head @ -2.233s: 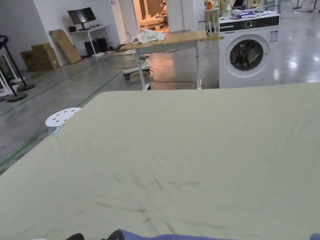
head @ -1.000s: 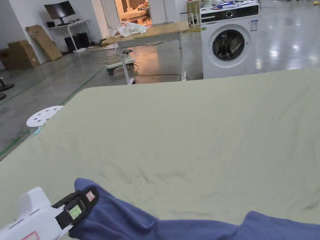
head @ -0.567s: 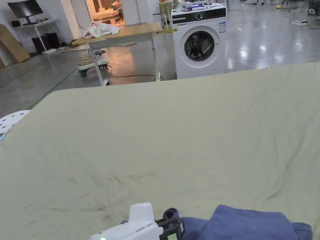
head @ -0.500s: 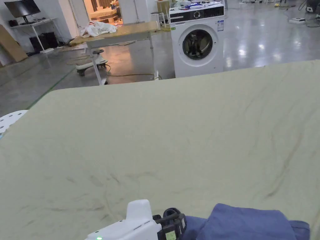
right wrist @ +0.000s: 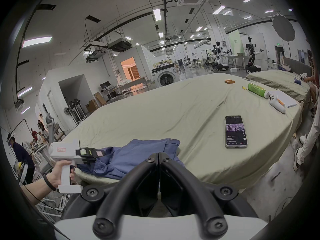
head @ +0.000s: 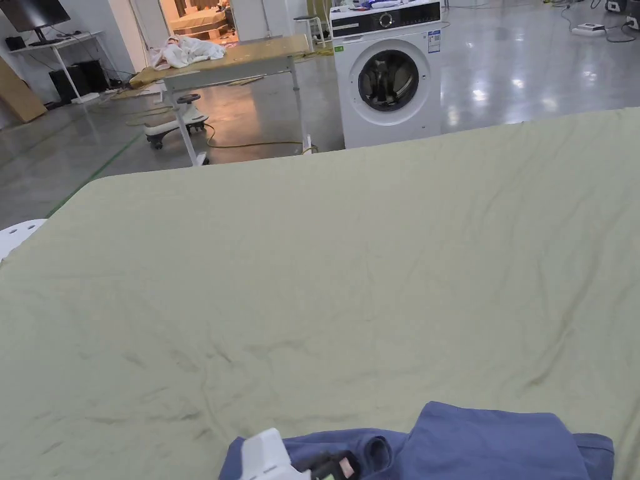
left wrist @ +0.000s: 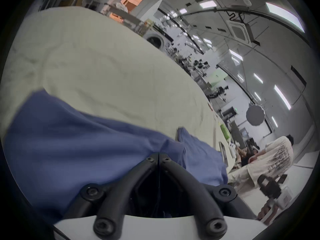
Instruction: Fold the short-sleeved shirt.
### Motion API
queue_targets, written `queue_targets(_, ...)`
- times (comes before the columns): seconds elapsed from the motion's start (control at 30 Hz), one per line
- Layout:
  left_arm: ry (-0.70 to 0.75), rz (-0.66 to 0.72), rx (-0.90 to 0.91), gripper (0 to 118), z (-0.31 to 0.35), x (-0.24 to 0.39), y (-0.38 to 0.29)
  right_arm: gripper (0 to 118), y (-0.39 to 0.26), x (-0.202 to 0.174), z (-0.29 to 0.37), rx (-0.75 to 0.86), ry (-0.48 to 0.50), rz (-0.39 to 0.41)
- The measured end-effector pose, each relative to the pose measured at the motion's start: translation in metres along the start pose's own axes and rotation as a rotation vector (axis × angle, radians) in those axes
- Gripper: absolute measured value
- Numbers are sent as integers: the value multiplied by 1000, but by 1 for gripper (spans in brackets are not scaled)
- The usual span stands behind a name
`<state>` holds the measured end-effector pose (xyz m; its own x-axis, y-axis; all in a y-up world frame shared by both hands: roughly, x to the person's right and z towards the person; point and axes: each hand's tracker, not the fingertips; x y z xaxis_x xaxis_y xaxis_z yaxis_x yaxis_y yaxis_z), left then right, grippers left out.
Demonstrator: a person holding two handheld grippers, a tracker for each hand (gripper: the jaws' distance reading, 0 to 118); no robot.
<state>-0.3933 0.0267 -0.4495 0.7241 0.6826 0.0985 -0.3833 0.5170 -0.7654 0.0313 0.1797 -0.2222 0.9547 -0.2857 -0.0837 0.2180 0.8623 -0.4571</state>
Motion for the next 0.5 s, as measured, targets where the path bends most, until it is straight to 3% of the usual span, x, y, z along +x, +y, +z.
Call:
queue_targets(0.13, 59, -174, -61, 3, -20, 15, -3, 0, 0, -5, -2, -6, -1, 6)
queue_targets(0.27, 55, -201, -20, 7, 12, 17, 21, 0, 0, -4, -3, -10, 6, 10)
queue_targets(0.3, 64, -199, 33, 19, 25, 12, 28, 0, 0, -4, -3, -11, 7, 10)
queue_targets(0.37, 62, -132, 103, 67, 59, -7, 44, 0, -1, -3, -5, -11, 10, 6)
queue_targets(0.4, 58, -108, 119, 79, 74, -17, 49, 0, -2, -3, -6, -14, 13, 3)
queue_targets(0.5, 94, -37, 175, 85, 114, -54, 60, 0, -2, -3, -10, -22, 18, 6)
